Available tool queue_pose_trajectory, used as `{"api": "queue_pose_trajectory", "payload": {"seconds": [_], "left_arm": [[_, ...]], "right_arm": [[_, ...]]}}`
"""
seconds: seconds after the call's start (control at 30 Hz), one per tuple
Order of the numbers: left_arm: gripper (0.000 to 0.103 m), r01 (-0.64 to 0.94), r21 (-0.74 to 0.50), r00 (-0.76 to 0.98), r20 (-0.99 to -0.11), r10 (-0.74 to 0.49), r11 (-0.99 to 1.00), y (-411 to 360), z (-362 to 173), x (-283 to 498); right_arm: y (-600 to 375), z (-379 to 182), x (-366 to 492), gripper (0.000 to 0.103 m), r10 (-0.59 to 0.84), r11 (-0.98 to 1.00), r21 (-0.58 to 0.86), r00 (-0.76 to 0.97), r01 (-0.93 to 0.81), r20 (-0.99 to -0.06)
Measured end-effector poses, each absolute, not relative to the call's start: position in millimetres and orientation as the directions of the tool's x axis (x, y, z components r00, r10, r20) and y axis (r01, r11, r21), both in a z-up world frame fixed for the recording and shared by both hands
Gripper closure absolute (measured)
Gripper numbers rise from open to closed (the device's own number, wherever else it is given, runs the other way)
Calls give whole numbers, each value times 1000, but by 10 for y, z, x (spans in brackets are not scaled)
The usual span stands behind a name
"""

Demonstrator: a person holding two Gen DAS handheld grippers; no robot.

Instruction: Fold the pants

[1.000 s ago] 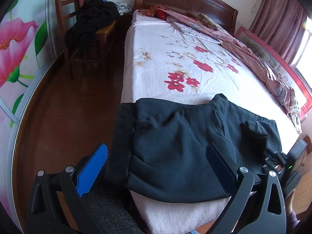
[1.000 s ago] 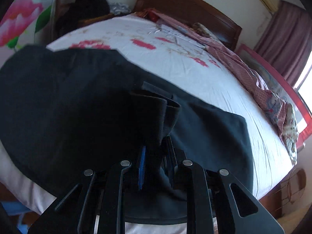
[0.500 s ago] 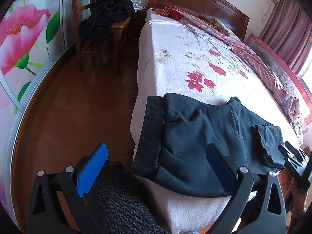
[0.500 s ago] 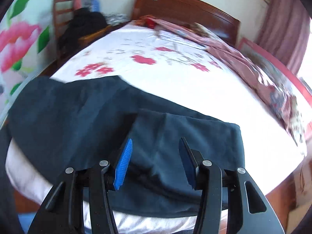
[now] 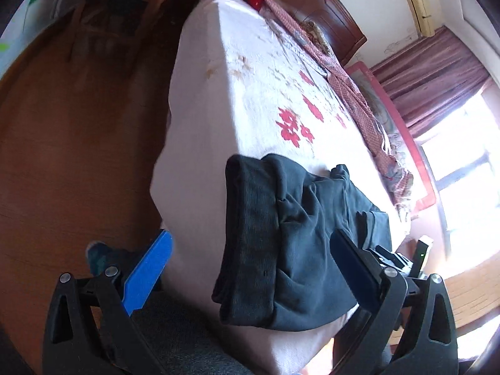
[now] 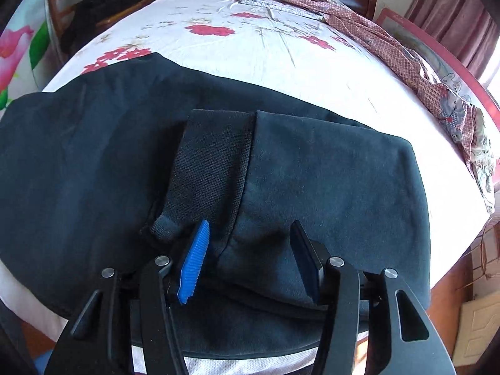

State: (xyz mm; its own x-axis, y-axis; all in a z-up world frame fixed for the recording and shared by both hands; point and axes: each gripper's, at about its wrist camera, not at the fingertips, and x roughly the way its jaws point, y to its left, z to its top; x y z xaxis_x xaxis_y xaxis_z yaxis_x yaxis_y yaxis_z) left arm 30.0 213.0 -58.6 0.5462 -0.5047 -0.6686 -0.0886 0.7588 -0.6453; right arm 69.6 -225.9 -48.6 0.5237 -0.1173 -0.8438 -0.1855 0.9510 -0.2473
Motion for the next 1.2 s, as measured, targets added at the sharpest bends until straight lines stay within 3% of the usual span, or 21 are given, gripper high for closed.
{"api": "queue_pose_trajectory", "payload": {"seconds": [0.33, 0.4, 0.43, 0.5, 0.63, 0.7, 0.8, 0.87, 0.93, 1.1, 1.13, 1.2], "left_arm": [[5, -156, -762, 417, -628, -657, 629, 1816, -1156, 260], [30, -159, -761, 422, -628, -654, 629, 1776, -1129, 231], [38, -178, -744, 416, -650, -636, 644, 1772, -1113, 229], [50, -155, -751, 421, -638, -644, 642, 1749, -1053, 233], [64, -203, -733, 406, -666, -626, 649, 1737, -953, 247], [68, -216, -719, 400, -683, -612, 661, 1701, -826, 268], [73, -227, -708, 392, -695, -603, 669, 1664, -599, 323], [74, -220, -696, 378, -706, -598, 683, 1643, -462, 385], [75, -209, -685, 365, -716, -594, 698, 1619, -341, 461], [77, -175, -684, 350, -715, -605, 708, 1670, -79, 518], [86, -168, -694, 354, -706, -614, 700, 1686, -40, 520], [86, -145, -688, 346, -709, -615, 711, 1645, 40, 562]], "right_arm": [[-2131, -474, 764, 50, -199, 920, -336, 499, -202, -844], [-2115, -471, 757, 50, -206, 916, -345, 498, -204, -842], [-2109, -463, 761, 49, -213, 915, -351, 498, -200, -841], [-2098, -442, 748, 40, -248, 907, -382, 508, -177, -825], [-2037, -215, 585, 38, -332, 880, -469, 607, -76, -722], [-1867, -20, 396, 38, -257, 896, -432, 674, -103, -692], [-1304, 275, 6, 38, -9, 879, -369, 764, -301, -645], [-849, 394, -274, 23, 184, 818, -333, 761, -469, -622], [-393, 399, -516, 23, 291, 731, -367, 750, -575, -594], [335, 98, -771, 23, 328, 594, -531, 785, -604, -525], [418, 21, -784, 23, 310, 575, -578, 807, -580, -502], [549, -113, -779, 23, 277, 540, -644, 837, -542, -472]]}}
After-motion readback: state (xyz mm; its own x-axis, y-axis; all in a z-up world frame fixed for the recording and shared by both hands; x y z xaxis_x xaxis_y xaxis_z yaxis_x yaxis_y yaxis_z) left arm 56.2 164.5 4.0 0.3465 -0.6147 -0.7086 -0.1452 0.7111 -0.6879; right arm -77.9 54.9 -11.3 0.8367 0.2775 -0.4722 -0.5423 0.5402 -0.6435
